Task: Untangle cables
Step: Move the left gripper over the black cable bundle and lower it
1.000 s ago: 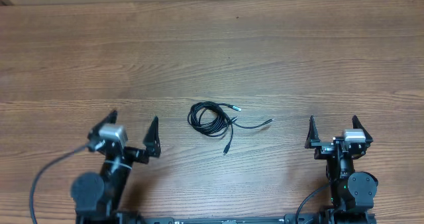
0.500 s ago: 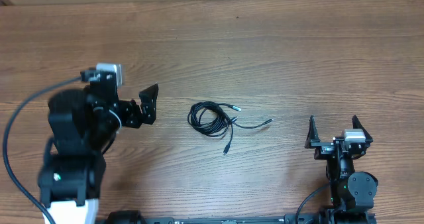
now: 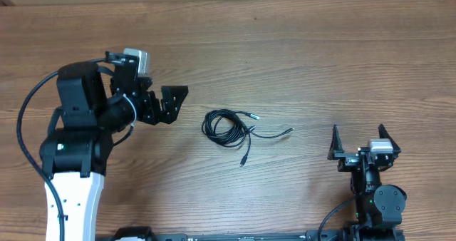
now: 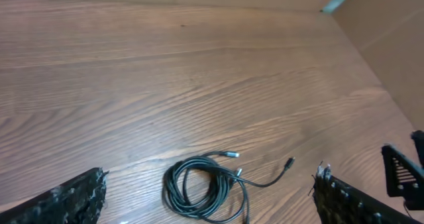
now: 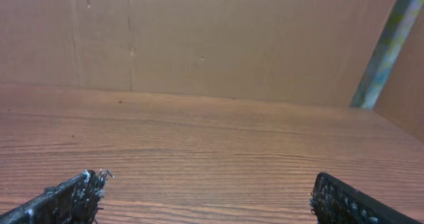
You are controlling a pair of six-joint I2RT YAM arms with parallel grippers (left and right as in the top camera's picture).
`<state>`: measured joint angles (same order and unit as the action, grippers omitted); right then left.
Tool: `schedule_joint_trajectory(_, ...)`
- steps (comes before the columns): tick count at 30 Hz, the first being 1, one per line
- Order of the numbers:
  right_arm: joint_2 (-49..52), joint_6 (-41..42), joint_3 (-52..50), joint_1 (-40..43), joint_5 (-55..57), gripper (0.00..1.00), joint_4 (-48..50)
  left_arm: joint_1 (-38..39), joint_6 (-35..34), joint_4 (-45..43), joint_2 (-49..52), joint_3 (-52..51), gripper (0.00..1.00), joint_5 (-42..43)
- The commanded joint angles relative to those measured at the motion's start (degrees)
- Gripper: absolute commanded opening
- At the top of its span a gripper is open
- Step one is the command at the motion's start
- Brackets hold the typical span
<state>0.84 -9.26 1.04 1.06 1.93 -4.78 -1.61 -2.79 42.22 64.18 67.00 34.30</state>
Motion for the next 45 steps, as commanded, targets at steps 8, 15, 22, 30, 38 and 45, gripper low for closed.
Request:
schedule_joint_trajectory(8,-0.68,-0.24,-0.59,0.13,0.09,1.00,0.11,4.72,-0.02,3.72,2.75,1.20,1.00,-10.45)
schedule_joint_trajectory(15,-0.68,-0.22,-0.59,0.13,0.09,1.00,0.11,8.41,-0.35,4.28,5.18,1.20,1.00,-15.21)
schedule_joint_trajectory(22,-0.68,-0.24,-0.59,0.13,0.09,1.00,0.13,9.29,-0.63,4.70,9.03,1.20,1.00,-15.26)
schedule_joint_trajectory(30,-0.68,-0.24,-0.59,0.13,0.09,1.00,0.11,9.68,-0.63,5.99,11.56,1.20,1.00,-15.26)
schedule_joint_trajectory(38,-0.68,-0.24,-0.59,0.13,0.09,1.00,0.11,12.09,-0.63,5.44,14.16,1.20,1.00,-15.65)
schedule_joint_trajectory(45,-0.68,-0.24,-0.59,0.13,0.09,1.00,0.13,15.04,-0.68,5.07,16.57,1.20,1.00,-16.94)
